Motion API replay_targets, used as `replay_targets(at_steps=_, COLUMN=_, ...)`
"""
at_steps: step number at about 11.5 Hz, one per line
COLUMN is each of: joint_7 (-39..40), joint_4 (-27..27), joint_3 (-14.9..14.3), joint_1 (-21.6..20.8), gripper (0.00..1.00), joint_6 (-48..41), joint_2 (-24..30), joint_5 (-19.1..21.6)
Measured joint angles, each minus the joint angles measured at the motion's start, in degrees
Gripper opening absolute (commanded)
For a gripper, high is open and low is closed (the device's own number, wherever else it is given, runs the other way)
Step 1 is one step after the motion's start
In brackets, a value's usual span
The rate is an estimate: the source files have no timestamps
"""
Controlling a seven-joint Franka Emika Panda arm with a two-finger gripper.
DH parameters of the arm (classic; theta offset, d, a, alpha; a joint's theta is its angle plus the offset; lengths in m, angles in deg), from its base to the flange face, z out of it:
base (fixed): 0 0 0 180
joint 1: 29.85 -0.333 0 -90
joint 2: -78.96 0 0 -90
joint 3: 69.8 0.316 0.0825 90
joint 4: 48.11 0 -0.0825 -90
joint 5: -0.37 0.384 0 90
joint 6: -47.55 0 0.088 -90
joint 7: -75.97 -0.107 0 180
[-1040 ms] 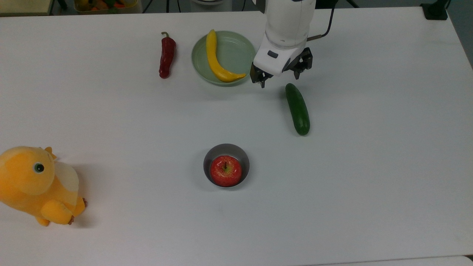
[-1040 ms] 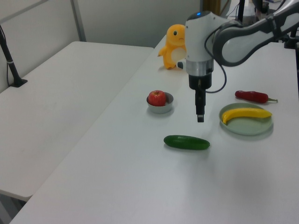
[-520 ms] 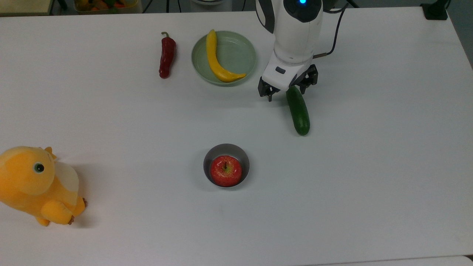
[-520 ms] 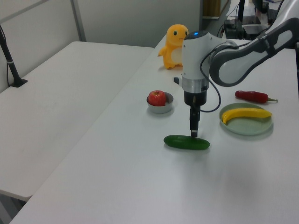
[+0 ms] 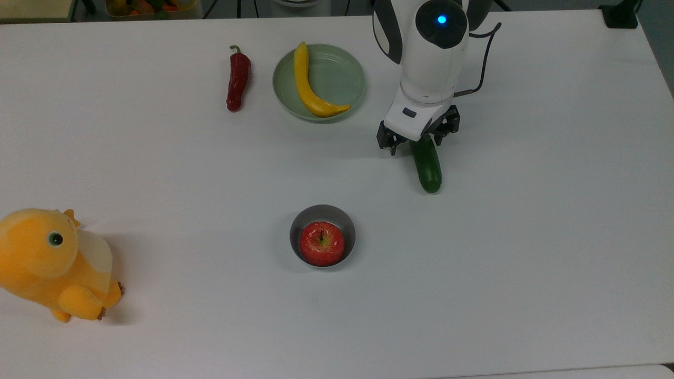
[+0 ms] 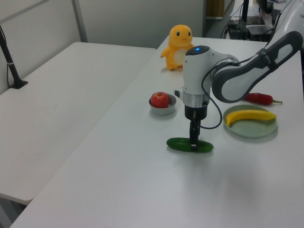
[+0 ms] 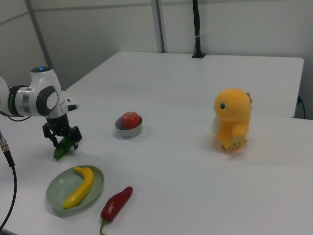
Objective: Put the cucumber on the left side of the bowl
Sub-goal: 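Lower the gripper over the cucumber's end and close on it, then lift the cucumber and carry it beside the metal bowl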
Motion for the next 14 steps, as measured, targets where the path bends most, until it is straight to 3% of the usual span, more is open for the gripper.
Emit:
replay_targets(at_steps=1, joint_7=0.0, joint_4=0.0, joint_3=0.2, joint_1=0.0, gripper=0.93, joint_6=0.0, joint_2=-0.1, joint_5=-0.6)
replay_targets(at_steps=3, joint_7=-0.1, joint_4=0.0, joint_3=0.6, joint_1=0.0, gripper=0.49, joint_6=0.0, joint_2=-0.2, joint_5=-1.6)
replay_targets(at_steps=5, joint_7=-0.1, joint_4=0.0, joint_3=0.8, joint_1=0.0, gripper=0.17, joint_6=0.0, joint_2=-0.2, joint_5=-2.9)
replay_targets(at_steps=6, joint_7=-0.1, joint_4=0.0, joint_3=0.8, joint_1=0.0, gripper=0.13, joint_6=0.0, joint_2=-0.2, joint_5=-3.3)
replay_targets(at_steps=14, joint_7=-0.8, joint_4=3.1, joint_3=0.8, joint_1=1.9, gripper=0.13, joint_6=0.1, joint_2=-0.2, joint_5=-3.4)
